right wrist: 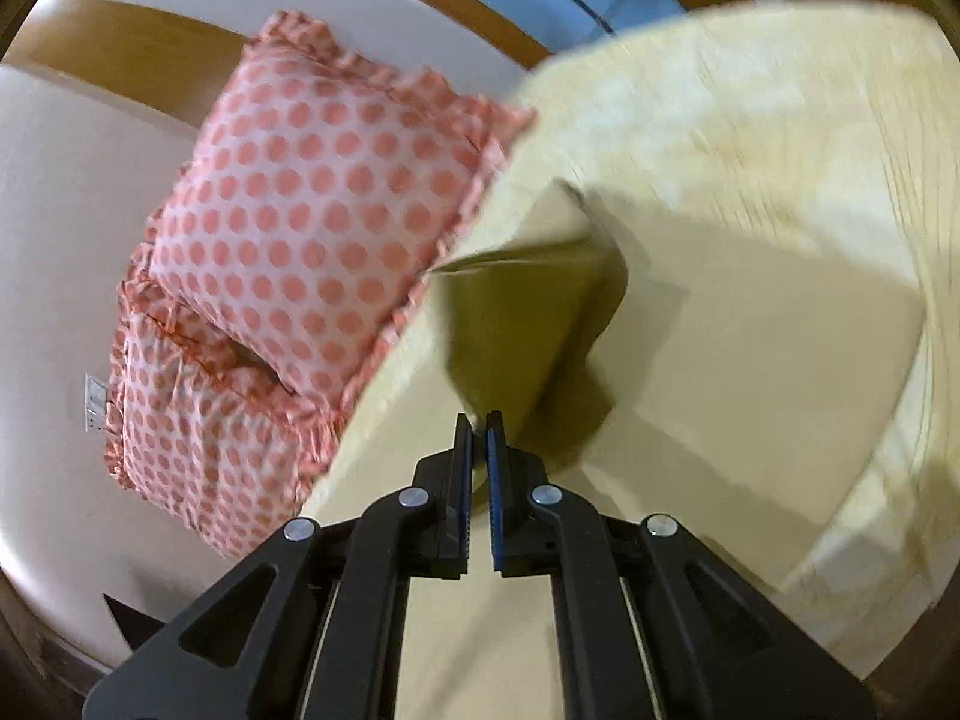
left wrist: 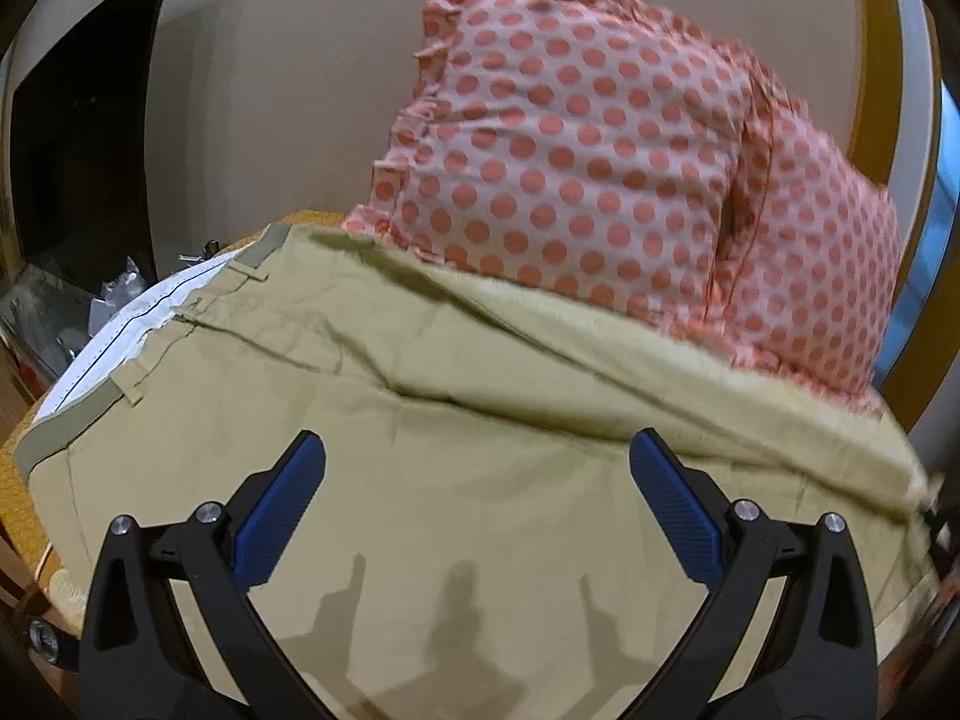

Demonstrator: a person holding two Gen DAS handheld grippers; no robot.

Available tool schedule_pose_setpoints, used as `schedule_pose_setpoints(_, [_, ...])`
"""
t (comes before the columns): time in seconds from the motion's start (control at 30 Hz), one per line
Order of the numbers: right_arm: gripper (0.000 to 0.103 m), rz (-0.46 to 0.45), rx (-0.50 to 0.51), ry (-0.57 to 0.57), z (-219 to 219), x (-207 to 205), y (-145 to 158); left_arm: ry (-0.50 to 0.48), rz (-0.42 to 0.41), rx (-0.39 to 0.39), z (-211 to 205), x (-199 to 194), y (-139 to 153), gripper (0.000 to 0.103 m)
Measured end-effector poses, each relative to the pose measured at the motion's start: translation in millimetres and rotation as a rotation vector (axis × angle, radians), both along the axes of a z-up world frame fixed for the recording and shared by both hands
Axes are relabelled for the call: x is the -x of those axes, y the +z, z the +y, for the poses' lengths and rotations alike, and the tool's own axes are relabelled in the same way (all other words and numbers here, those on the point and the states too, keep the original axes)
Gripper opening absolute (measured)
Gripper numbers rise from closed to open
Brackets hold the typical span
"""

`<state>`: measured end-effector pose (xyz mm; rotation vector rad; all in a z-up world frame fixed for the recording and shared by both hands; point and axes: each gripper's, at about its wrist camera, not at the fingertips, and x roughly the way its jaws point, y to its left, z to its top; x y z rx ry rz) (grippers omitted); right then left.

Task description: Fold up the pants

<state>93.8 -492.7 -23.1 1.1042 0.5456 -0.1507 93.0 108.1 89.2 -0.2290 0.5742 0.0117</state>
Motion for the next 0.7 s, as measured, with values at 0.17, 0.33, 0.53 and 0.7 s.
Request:
schedule_pose_setpoints(0.17, [0.048,0.015,-0.002,-0.019,1,-8,0,0.039,-0.022,0.052,22,-22,10,0.101])
schedule_pose_setpoints(0.33, [0.002,-0.077,0.006,-0.02,-8,-14,-4,0.014,0.067,0.166,43,-78,9,0.101])
schedule_pose_setpoints(0.53, [0.002,-0.169,0.056,-0.012,-11,-7,14,0.069,0.206,0.291,61,-168,-11,0.1])
schedule_pose_setpoints(0.7, [0.002,-0.171,0.058,-0.003,-14,-11,13,0.124,0.378,0.312,66,-234,-49,0.073])
